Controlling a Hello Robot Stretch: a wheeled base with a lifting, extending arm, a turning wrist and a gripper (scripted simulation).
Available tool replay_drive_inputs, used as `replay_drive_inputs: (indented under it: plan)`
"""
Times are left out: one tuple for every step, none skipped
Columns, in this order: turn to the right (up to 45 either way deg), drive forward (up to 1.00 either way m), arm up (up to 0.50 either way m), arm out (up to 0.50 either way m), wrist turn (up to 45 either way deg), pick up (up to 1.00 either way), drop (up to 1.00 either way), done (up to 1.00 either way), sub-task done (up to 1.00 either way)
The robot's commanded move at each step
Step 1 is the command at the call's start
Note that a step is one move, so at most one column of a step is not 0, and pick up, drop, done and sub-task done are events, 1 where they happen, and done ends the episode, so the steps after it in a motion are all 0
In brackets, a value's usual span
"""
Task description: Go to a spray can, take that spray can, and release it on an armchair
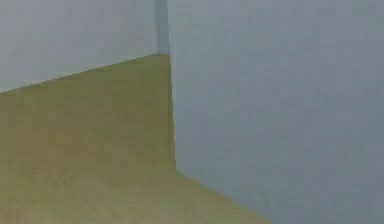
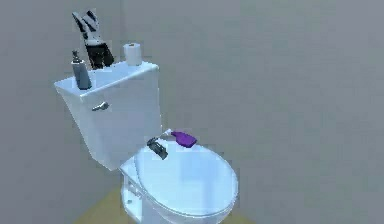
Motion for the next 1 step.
replay_drive_inputs:
  plan:
    - [45.0, 0.0, 0.0, 0.0, 0.0, 0.0, 0.0, 0.0, 0.0]
